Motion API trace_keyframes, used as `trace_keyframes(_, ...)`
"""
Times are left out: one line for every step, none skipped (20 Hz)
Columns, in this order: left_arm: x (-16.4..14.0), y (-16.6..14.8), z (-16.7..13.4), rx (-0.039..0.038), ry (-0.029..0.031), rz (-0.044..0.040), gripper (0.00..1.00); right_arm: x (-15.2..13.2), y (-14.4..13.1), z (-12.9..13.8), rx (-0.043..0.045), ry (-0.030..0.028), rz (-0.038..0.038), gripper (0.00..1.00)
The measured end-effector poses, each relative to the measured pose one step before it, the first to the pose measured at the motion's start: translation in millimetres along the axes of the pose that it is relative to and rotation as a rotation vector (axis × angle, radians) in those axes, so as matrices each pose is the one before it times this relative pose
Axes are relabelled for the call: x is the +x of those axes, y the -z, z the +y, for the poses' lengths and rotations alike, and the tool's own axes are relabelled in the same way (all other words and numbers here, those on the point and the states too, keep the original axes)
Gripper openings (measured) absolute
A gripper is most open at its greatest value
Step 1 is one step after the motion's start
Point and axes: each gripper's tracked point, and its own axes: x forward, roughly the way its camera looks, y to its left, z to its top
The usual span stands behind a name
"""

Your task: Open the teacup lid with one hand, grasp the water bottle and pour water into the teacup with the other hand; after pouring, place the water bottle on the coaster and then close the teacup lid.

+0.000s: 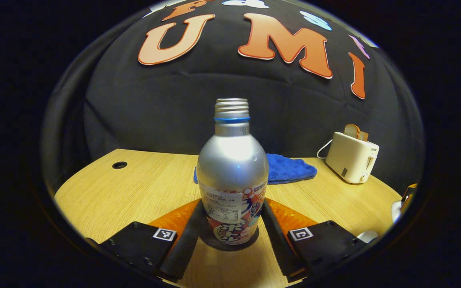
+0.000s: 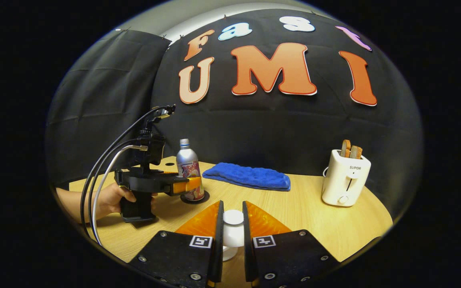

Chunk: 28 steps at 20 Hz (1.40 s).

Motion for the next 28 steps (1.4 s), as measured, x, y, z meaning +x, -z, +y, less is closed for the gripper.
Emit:
trace_keyframes(-0.44,1.74,-0.68,0.01082,0.00863,0.00613,0.84,1.81,1.92,3.93,-0.00208,-0.00317,0.00228,0.23)
trace_keyframes(-4.76,1.52,-0.81,0.01331,0.00769,0.00424,0.88,1.87,1.53,2.88,-0.00532,-0.00213,0.00555,0.23)
trace_keyframes(-3.2,-1.56,-0.52,0.01189,0.00613,-0.01023,0.89,1.33,3.09,4.46,-0.00451,-0.00598,0.00492,0.23)
trace_keyframes(-4.0,-1.36,-2.39,0.01657,0.00641,-0.0033,0.92,1.2,2.11,3.57,-0.00182,-0.00431,0.00303,0.23)
trace_keyframes(-3.18,-3.61,1.58,0.01077,-0.00418,-0.01321,0.92,0.79,3.15,2.86,-0.00183,-0.0041,0.00761,0.23)
trace_keyframes(-1.39,0.02,-0.6,0.00747,-0.00061,-0.00462,0.92,1.87,3.52,2.5,-0.00323,-0.00205,0.00313,0.23)
trace_keyframes(-4.12,-1.48,-0.03,-0.00151,-0.00034,-0.00704,0.96,2.21,3.3,2.41,-0.00074,-0.00311,0.00863,0.23)
trace_keyframes(-5.99,-0.43,-1.74,-0.00495,0.00091,-0.00268,0.96,1.93,4.02,2.01,0.00154,-0.00189,0.00705,0.23)
trace_keyframes(-4.92,-1.82,0.91,-0.00432,-0.00171,-0.00661,0.96,1.08,3.07,2.26,0.00124,-0.0029,0.00231,0.23)
trace_keyframes(-4.77,-1.38,1.33,-0.0034,-0.00639,-0.00705,0.96,1.48,1.66,2.18,-0.00293,-0.00088,0.00014,0.23)
trace_keyframes(-6.23,-1.71,1.35,-0.00343,-0.00734,-0.00732,0.96,1.7,3.23,0.63,-0.00865,0.00213,0.00298,0.23)
trace_keyframes(-6.23,-0.39,1.31,-0.0062,-0.00709,-0.01043,1.0,1.59,3.92,-0.14,-0.00109,0.00304,0.00742,0.23)
trace_keyframes(-6.26,-1.52,1.5,-0.00343,-0.00557,-0.00825,0.96,0.3,4.0,1.09,0.00312,-0.00052,0.00934,0.23)
trace_keyframes(-6.42,-1.92,1.83,-0.00268,-0.00758,-0.00868,0.96,0.06,1.99,0.82,0.00303,-0.00204,0.00148,0.23)
trace_keyframes(-7.02,-3.32,1.96,-0.00477,-0.00778,-0.00927,0.96,0.41,1.85,0.86,0.00027,-0.0003,0.00101,0.23)
trace_keyframes(-6.05,-1.69,1.16,-0.00696,-0.00314,-0.01116,0.96,0.54,1.43,0.53,-0.00104,0.0017,0.00099,0.23)
trace_keyframes(-6.18,-2.9,2.27,-0.00519,-0.00947,-0.00736,0.96,0.83,1.3,-0.41,-0.00069,0.00226,0.00144,0.23)
trace_keyframes(-6.8,-2.86,0.78,-0.00749,-0.00309,-0.00615,0.96,1.15,1.92,1.12,-0.0022,0.001,0.00418,0.23)
trace_keyframes(-6.03,-4.67,0.49,-0.00663,-0.00367,-0.01397,0.96,1.12,2.34,0.77,-0.00408,0.00673,0.00493,0.23)
trace_keyframes(-6.89,-4.14,0.63,-0.00243,-0.00303,-0.01268,0.96,-0.19,-0.68,-0.9,-0.00738,0.01026,-0.00608,0.23)
trace_keyframes(-5.32,-4.52,-0.11,0.00398,-0.0039,-0.01406,0.96,-0.11,-0.58,-0.92,-0.00631,0.00815,-0.00602,0.23)
trace_keyframes(-5.28,-2.95,1.01,0.00787,-0.00665,-0.01096,0.96,0.27,0.71,0.51,-0.00616,0.00776,-0.00201,0.23)
trace_keyframes(-6.1,-3.98,0.26,0.00772,-0.00557,-0.00787,0.96,-0.81,0.24,0.36,-0.00424,0.00676,-0.00173,0.24)
trace_keyframes(-5.7,-5.68,1.15,0.00393,-0.00676,-0.01243,0.96,-1.45,-0.73,0.07,-0.00516,0.00143,0.00004,0.27)
trace_keyframes(-4.92,-5.51,0.96,0.00092,-0.00367,-0.01403,0.96,-2.53,-5.23,-2.77,-0.00798,0.01461,-0.01135,0.28)
trace_keyframes(-5.73,-5.99,0.85,0.00234,-0.00576,-0.01578,0.96,-3.02,-6.53,-2.41,-0.00687,0.01174,-0.02034,0.34)
trace_keyframes(-5.43,-6.4,1.6,0.00527,-0.00691,-0.0147,0.96,-3.47,-9.58,-1.7,-0.00359,0.00934,-0.02586,0.38)
trace_keyframes(-7.22,-7.02,2.0,0.00659,-0.00873,-0.01188,0.96,-4.22,-10.01,-2.66,0.00041,0.00899,-0.02717,0.47)
